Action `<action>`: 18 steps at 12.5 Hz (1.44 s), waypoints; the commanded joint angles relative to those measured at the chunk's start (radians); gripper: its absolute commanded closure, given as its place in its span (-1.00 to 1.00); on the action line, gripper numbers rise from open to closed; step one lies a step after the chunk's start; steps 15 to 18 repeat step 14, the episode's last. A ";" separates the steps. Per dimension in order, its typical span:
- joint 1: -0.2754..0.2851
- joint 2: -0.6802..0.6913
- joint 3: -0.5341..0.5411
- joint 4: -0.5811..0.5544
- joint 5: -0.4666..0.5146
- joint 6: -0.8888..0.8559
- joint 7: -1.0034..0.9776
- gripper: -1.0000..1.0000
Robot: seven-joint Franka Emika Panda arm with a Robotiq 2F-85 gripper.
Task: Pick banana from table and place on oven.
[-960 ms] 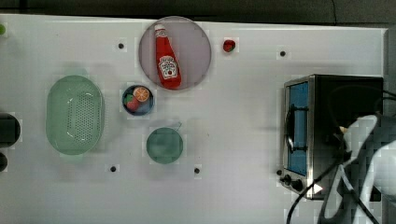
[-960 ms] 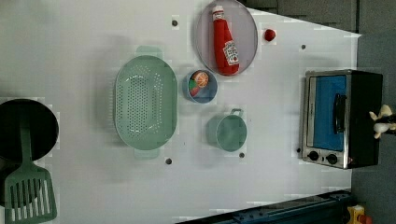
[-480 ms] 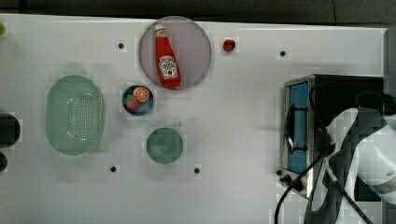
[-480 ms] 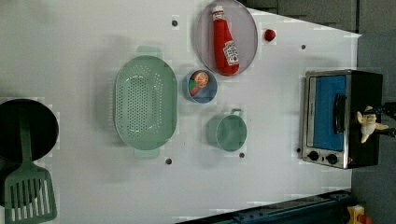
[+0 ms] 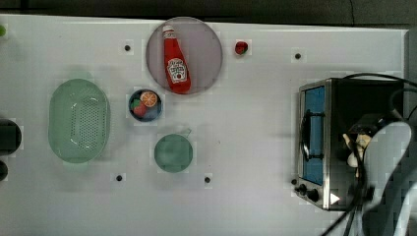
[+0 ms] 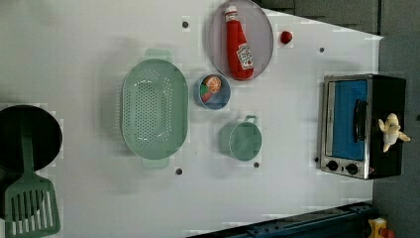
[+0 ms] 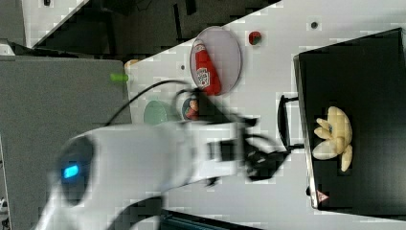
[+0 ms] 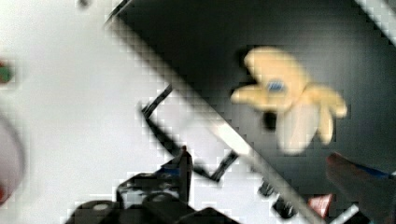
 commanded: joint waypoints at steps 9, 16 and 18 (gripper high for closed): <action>0.093 -0.277 0.466 -0.108 -0.021 -0.123 0.902 -1.00; 0.093 -0.287 0.497 -0.107 -0.150 -0.123 0.902 -1.00; 0.093 -0.287 0.497 -0.107 -0.150 -0.123 0.902 -1.00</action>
